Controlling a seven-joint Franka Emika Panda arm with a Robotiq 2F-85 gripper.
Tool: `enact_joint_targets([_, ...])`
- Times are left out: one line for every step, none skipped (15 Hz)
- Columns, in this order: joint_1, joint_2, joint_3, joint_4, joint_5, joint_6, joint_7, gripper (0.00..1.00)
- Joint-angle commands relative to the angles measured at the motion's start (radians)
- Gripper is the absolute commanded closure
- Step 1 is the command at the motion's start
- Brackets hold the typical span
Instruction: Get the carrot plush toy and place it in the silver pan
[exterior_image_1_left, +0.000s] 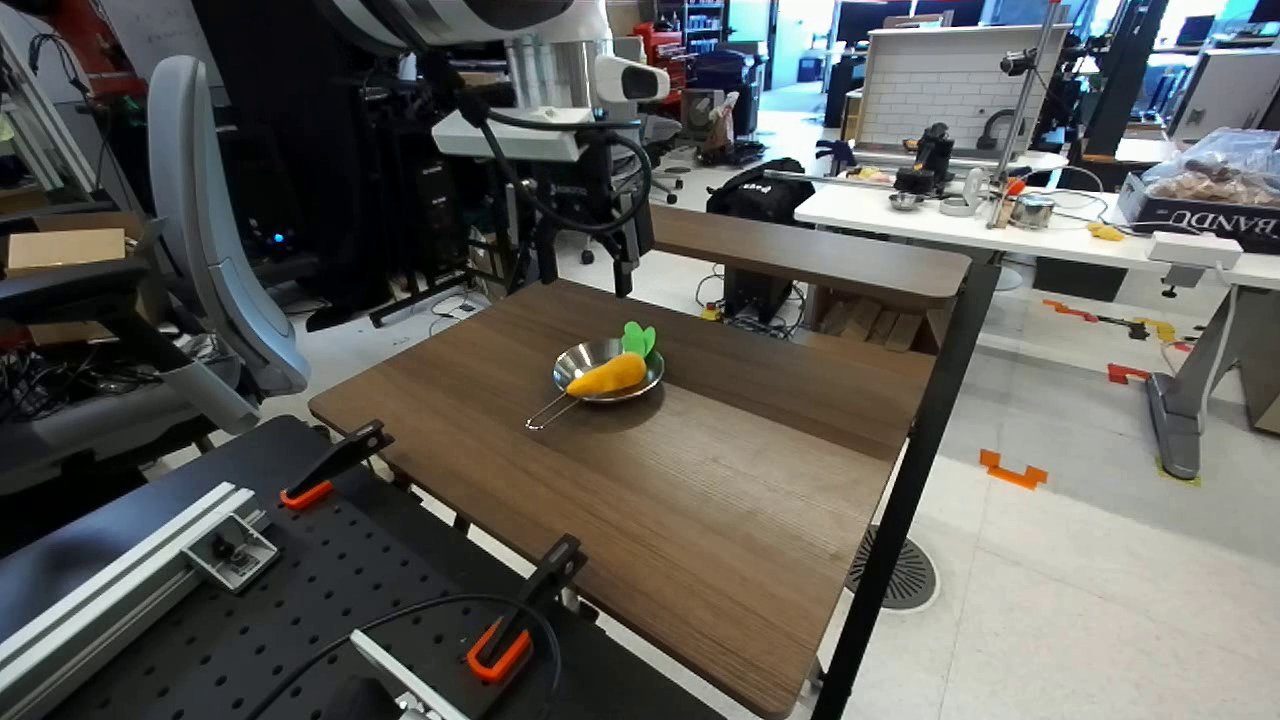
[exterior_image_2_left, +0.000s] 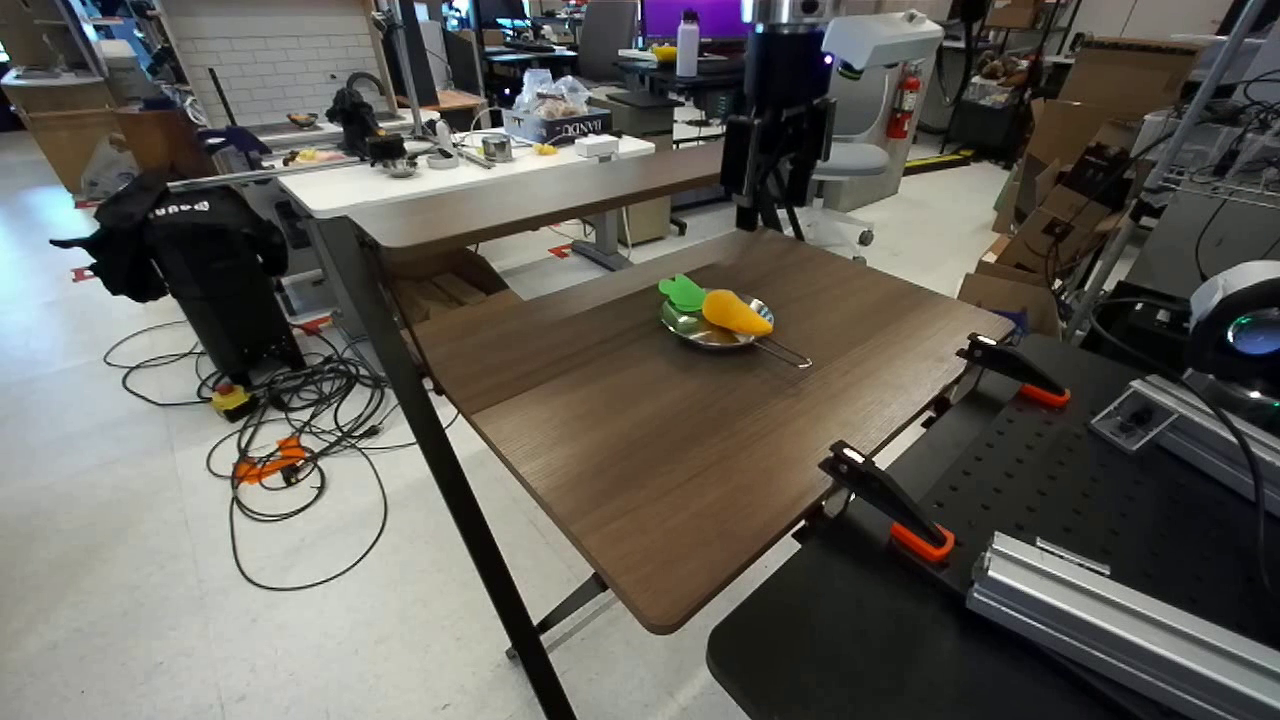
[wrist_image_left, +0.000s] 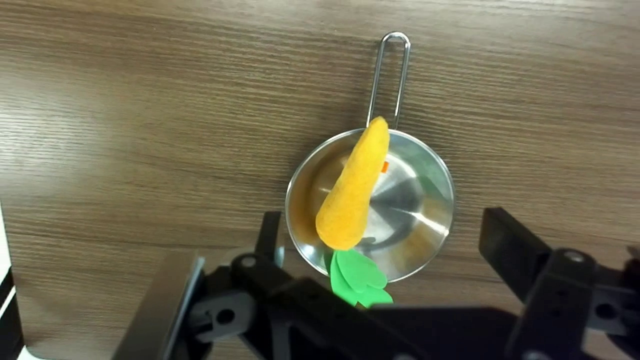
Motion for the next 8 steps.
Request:
enact_joint_targets([0.005, -0.009, -0.005, -0.005, 0.002, -0.004, -0.002, 0.00])
enact_joint_targets([0.005, -0.012, -0.005, -0.010, 0.002, -0.004, -0.002, 0.00])
enact_joint_targets([0.005, -0.012, -0.005, -0.012, 0.002, -0.004, -0.002, 0.00])
enact_joint_targets([0.005, -0.012, -0.005, -0.013, 0.002, -0.004, -0.002, 0.00])
enact_joint_targets([0.005, -0.012, -0.005, -0.013, 0.002, -0.004, -0.002, 0.00])
enact_joint_targets([0.005, -0.012, -0.005, -0.013, 0.002, -0.004, -0.002, 0.00])
enact_joint_targets([0.005, -0.012, -0.005, -0.013, 0.002, -0.004, -0.002, 0.00])
enact_joint_targets([0.005, -0.012, -0.005, -0.014, 0.002, -0.004, -0.002, 0.00])
